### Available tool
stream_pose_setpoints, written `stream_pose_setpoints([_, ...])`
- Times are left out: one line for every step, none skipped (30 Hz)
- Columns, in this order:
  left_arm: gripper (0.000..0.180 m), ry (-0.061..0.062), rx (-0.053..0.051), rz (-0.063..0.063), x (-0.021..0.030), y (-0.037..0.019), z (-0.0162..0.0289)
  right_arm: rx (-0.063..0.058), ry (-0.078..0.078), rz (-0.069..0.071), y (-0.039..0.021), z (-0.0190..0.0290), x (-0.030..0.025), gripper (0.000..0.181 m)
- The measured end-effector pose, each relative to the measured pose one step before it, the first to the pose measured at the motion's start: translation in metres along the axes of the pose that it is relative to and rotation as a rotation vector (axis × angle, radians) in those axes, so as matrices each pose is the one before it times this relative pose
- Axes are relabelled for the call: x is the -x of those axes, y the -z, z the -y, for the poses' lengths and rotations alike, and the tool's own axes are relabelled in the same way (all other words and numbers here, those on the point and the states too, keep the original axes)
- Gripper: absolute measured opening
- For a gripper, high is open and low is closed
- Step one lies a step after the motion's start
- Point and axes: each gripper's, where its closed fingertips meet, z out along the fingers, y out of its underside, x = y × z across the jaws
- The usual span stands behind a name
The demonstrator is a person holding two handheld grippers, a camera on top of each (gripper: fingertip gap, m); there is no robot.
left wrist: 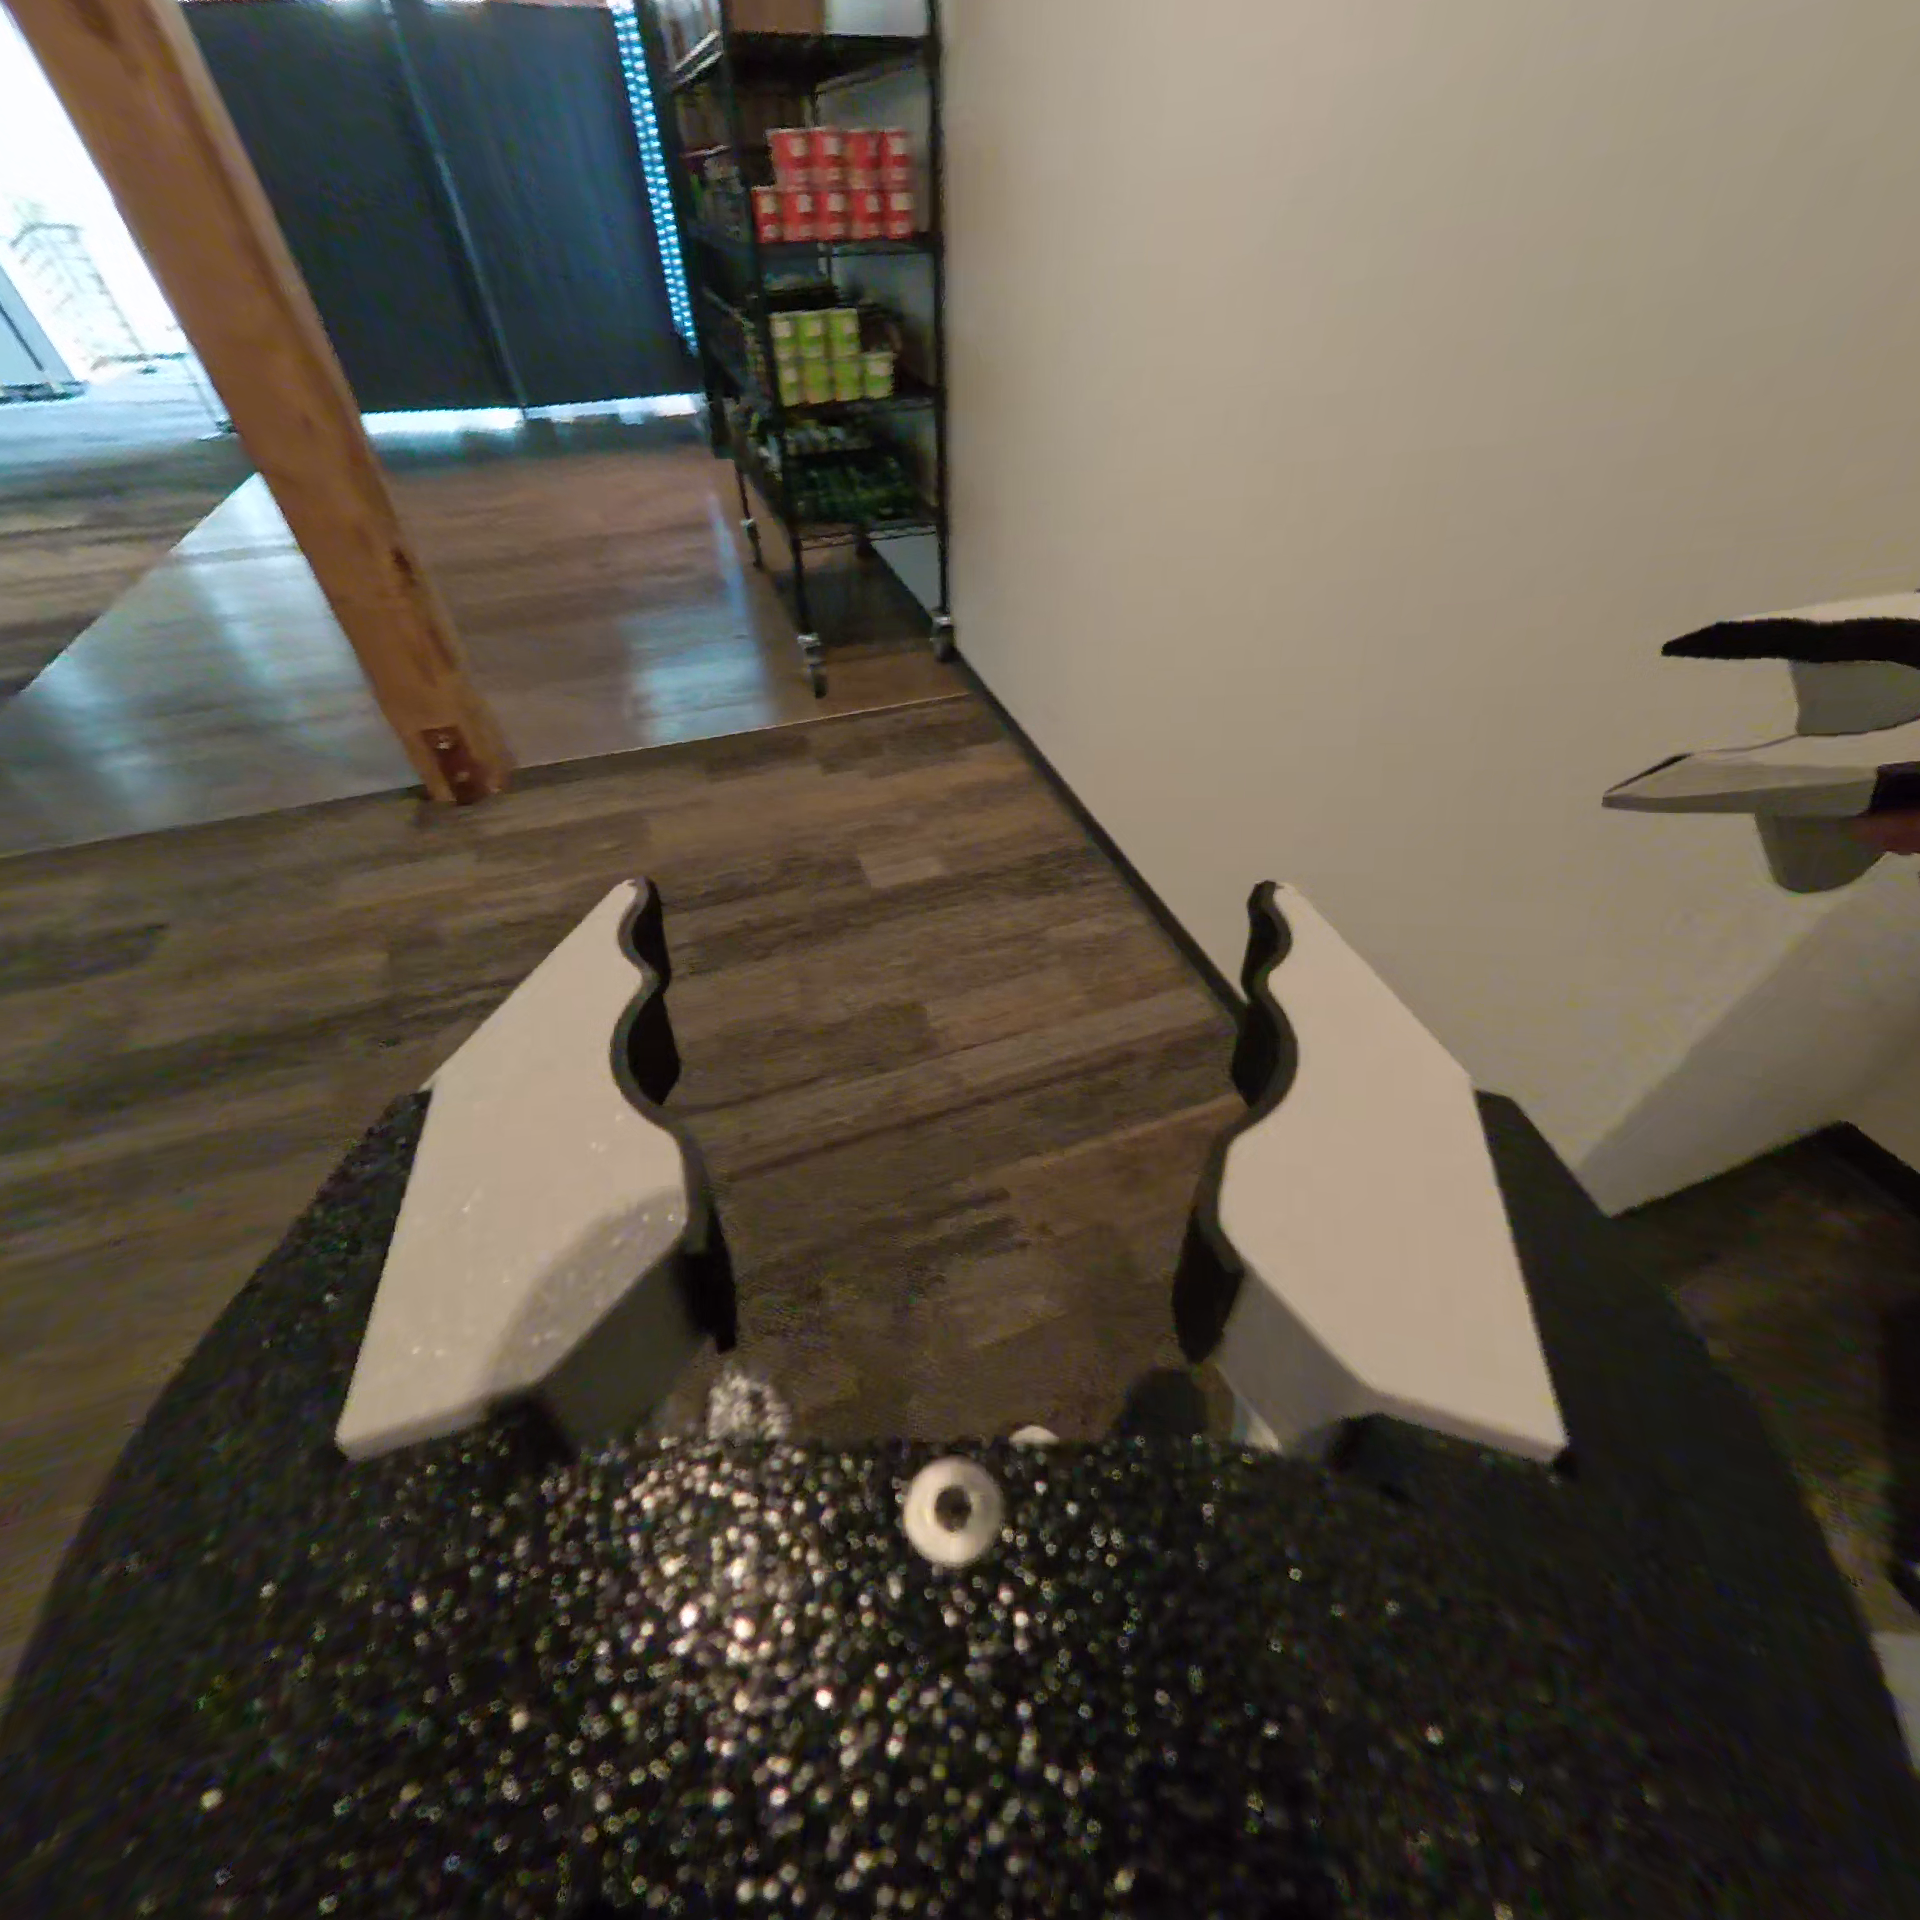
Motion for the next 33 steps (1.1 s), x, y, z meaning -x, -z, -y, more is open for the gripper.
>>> stream_pose_setpoints([0.104,0.0031,0.0017,0.0142,0.02279,-0.01697,-0.00192,-0.0133,0.0076,0.0310,-0.03270,0.00892,0.00143,0.098])
stream_pose_setpoints([0.100,-0.0002,0.0069,0.0140,0.02514,-0.01943,-0.00285,-0.0139,0.0053,0.0256,-0.03479,0.00897,-0.00064,0.092])
stream_pose_setpoints([0.100,-0.0038,0.0144,0.0179,0.02529,-0.02016,-0.00182,-0.0150,0.0018,0.0163,-0.04003,0.01062,-0.00330,0.090])
stream_pose_setpoints([0.100,0.0000,0.0230,0.0218,0.02548,-0.02034,0.00005,-0.0134,-0.0076,0.0212,-0.03807,0.01111,-0.00302,0.088])
stream_pose_setpoints([0.101,0.0105,0.0252,0.0215,0.02478,-0.02037,0.00318,0.0041,-0.0247,0.0266,-0.03962,0.01312,-0.00263,0.088])
stream_pose_setpoints([0.101,0.0173,0.0162,0.0161,0.02323,-0.01976,0.00738,0.0081,-0.0241,0.0258,-0.03604,0.01601,-0.00247,0.089])
stream_pose_setpoints([0.101,0.0147,0.0037,0.0085,0.02166,-0.01901,0.01066,-0.0038,-0.0055,0.0272,-0.03553,0.02102,-0.00152,0.088])
stream_pose_setpoints([0.101,0.0048,-0.0007,0.0091,0.02246,-0.01758,0.01237,-0.0155,0.0201,0.0258,-0.03189,0.02214,-0.00125,0.085])
stream_pose_setpoints([0.101,-0.0062,0.0003,0.0224,0.02362,-0.01608,0.01143,-0.0145,0.0359,0.0115,-0.03039,0.02088,-0.00380,0.084])
stream_pose_setpoints([0.101,-0.0126,-0.0004,0.0376,0.02465,-0.01528,0.00921,-0.0085,0.0412,-0.0055,-0.02876,0.01870,-0.00686,0.083])
stream_pose_setpoints([0.101,-0.0098,-0.0035,0.0414,0.02585,-0.01570,0.00766,-0.0086,0.0356,-0.0073,-0.03169,0.01735,-0.00710,0.082])
stream_pose_setpoints([0.101,0.0034,-0.0036,0.0358,0.02372,-0.01629,0.00522,-0.0088,0.0181,0.0006,-0.02717,0.01437,-0.00604,0.084])
stream_pose_setpoints([0.101,0.0207,0.0022,0.0285,0.02127,-0.01724,0.00247,-0.0032,0.0013,0.0074,-0.02677,0.01167,-0.00546,0.091])
stream_pose_setpoints([0.102,0.0299,0.0061,0.0180,0.01904,-0.01880,0.00106,0.0029,-0.0049,0.0179,-0.02649,0.00877,-0.00427,0.096])
stream_pose_setpoints([0.102,0.0275,0.0063,0.0097,0.01771,-0.02021,0.00046,0.0076,-0.0019,0.0240,-0.02966,0.00785,-0.00556,0.097])
stream_pose_setpoints([0.103,0.0170,0.0051,0.0069,0.01849,-0.02356,0.00123,0.0008,0.0019,0.0064,-0.02511,0.00749,-0.00811,0.096])
stream_pose_setpoints([0.103,0.0027,0.0005,0.0052,0.01783,-0.02479,0.00273,-0.0107,0.0117,-0.0125,-0.02485,0.00861,-0.01140,0.095])
stream_pose_setpoints([0.103,-0.0086,-0.0041,0.0057,0.01770,-0.02556,0.00415,-0.0098,0.0220,-0.0157,-0.02574,0.00827,-0.01194,0.094])
stream_pose_setpoints([0.104,-0.0145,-0.0045,0.0059,0.01833,-0.02779,0.00502,0.0001,0.0231,-0.0182,-0.02887,0.00729,-0.01350,0.094])
stream_pose_setpoints([0.105,-0.0152,-0.0044,0.0025,0.01875,-0.02998,0.00629,0.0113,0.0146,-0.0174,-0.02692,0.00477,-0.01285,0.096])
stream_pose_setpoints([0.106,-0.0096,-0.0071,-0.0035,0.01862,-0.03179,0.00794,0.0145,0.0005,-0.0139,-0.02683,0.00475,-0.01241,0.100])
stream_pose_setpoints([0.107,0.0001,-0.0118,-0.0106,0.01790,-0.03264,0.01020,0.0078,-0.0131,-0.0188,-0.02618,0.00659,-0.01321,0.103])
stream_pose_setpoints([0.107,0.0071,-0.0175,-0.0157,0.01765,-0.03301,0.01293,0.0033,-0.0184,-0.0238,-0.02885,0.00890,-0.01512,0.105])
stream_pose_setpoints([0.108,0.0091,-0.0163,-0.0176,0.01727,-0.03314,0.01400,0.0075,-0.0224,-0.0260,-0.02543,0.00850,-0.01383,0.106])
stream_pose_setpoints([0.110,0.0079,-0.0061,-0.0193,0.01840,-0.03690,0.01443,0.0093,-0.0289,-0.0299,-0.02494,0.00910,-0.01365,0.109])
stream_pose_setpoints([0.112,0.0015,0.0015,-0.0239,0.01775,-0.03435,0.01568,0.0074,-0.0300,-0.0287,-0.02801,0.01065,-0.01260,0.110])
stream_pose_setpoints([0.114,-0.0071,0.0004,-0.0245,0.01684,-0.02993,0.01650,0.0033,-0.0241,-0.0209,-0.02521,0.01140,-0.00928,0.111])
stream_pose_setpoints([0.115,-0.0102,-0.0061,-0.0194,0.01742,-0.02830,0.01639,-0.0004,-0.0142,-0.0117,-0.02490,0.01206,-0.00621,0.112])
stream_pose_setpoints([0.115,-0.0056,-0.0102,-0.0177,0.01798,-0.02864,0.01534,-0.0027,-0.0034,-0.0043,-0.02457,0.01192,-0.00435,0.114])
stream_pose_setpoints([0.115,0.0044,-0.0066,-0.0188,0.01697,-0.02756,0.01268,-0.0012,0.0036,-0.0024,-0.02473,0.01023,-0.00269,0.116])
stream_pose_setpoints([0.116,0.0155,0.0023,-0.0191,0.01545,-0.02602,0.00968,0.0045,0.0030,-0.0048,-0.02318,0.00720,-0.00181,0.116])
stream_pose_setpoints([0.117,0.0229,0.0099,-0.0232,0.01369,-0.02641,0.00781,0.0130,-0.0037,0.0006,-0.02449,0.00423,-0.00088,0.116])
stream_pose_setpoints([0.118,0.0215,0.0109,-0.0310,0.01183,-0.02474,0.00632,0.0189,-0.0122,0.0092,-0.02771,0.00142,0.00054,0.118])
